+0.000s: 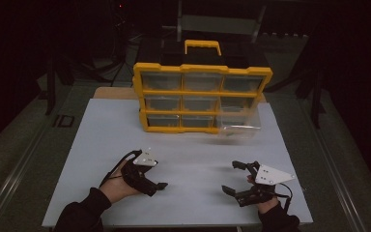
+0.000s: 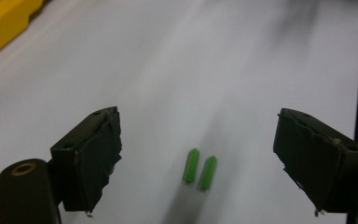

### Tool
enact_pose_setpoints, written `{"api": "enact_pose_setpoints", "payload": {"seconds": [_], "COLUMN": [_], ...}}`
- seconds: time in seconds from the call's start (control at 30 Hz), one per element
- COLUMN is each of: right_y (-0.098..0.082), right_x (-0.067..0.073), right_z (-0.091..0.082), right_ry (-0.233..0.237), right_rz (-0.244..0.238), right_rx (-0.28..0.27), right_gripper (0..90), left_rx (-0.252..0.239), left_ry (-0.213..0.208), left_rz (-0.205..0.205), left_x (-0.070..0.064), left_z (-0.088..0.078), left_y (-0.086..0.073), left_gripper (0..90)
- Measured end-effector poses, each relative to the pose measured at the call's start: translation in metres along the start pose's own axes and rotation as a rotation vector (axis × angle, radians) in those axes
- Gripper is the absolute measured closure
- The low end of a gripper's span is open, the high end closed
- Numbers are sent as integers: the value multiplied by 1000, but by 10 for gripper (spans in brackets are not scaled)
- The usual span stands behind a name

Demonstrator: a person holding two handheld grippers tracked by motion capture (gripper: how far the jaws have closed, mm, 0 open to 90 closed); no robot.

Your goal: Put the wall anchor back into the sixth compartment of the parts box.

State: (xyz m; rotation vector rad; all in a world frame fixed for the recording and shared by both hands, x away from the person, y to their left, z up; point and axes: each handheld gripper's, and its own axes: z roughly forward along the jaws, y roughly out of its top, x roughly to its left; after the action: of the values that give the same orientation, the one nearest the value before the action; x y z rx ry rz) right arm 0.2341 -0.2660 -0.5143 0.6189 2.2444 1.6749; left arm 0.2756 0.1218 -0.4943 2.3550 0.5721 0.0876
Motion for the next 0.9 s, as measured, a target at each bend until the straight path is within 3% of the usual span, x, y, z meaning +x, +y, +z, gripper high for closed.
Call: {"api": "enact_pose_setpoints", "payload": {"seconds": [0.23, 0.63, 0.9], "right_y": [0, 0, 0], "right_x": [0, 0, 0], "right_z": [0, 0, 0], "right_ry": [1, 2, 1], "right_rz": [-1, 0, -1], "right_rx": [0, 1, 3], "right_gripper": [107, 107, 107], "left_rx": [12, 40, 65], "left_ry": [-1, -32, -36], "left_rz": [-6, 18, 13], "left_x": [2, 4, 7], "left_z": [6, 19, 27], "left_y": [-8, -15, -18], "left_gripper": [216, 474, 553]}}
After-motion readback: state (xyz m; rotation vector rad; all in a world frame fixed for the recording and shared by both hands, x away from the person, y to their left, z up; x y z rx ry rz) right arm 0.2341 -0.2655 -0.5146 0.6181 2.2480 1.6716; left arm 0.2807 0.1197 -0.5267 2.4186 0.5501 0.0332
